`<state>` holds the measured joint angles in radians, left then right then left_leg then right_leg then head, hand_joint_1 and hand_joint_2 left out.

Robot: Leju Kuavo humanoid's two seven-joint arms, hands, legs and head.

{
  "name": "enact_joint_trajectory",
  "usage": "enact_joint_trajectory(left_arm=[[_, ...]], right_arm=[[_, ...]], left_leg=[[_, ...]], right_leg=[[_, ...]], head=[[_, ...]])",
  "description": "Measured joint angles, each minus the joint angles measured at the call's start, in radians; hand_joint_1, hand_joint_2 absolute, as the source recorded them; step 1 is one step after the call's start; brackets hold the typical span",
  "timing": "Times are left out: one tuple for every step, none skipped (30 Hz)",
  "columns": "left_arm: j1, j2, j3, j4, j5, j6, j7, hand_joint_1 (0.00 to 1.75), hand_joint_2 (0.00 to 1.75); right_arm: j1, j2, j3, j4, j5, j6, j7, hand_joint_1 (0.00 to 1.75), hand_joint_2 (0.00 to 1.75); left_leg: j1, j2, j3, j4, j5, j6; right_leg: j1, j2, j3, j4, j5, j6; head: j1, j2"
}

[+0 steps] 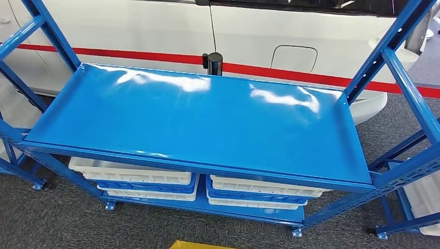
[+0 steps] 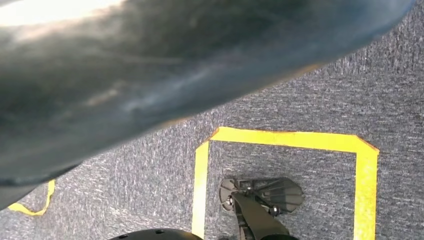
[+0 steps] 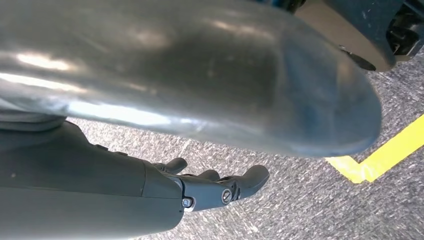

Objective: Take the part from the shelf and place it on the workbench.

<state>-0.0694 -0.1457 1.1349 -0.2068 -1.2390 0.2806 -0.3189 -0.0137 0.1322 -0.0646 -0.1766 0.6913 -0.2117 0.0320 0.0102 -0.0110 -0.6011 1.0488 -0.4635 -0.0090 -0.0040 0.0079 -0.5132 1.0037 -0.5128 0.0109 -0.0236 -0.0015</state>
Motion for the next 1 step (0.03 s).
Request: enact_joint_trajectory(left_arm=[[0.000,0.000,0.000,0.000,0.000,0.000,0.000,0.00,0.00]], right_arm=[[0.000,0.000,0.000,0.000,0.000,0.000,0.000,0.00,0.00]], left_leg=[[0.000,0.000,0.000,0.000,0.000,0.001]], right_leg=[[0.000,0.000,0.000,-0.001,0.000,0.000]], head=[[0.000,0.000]])
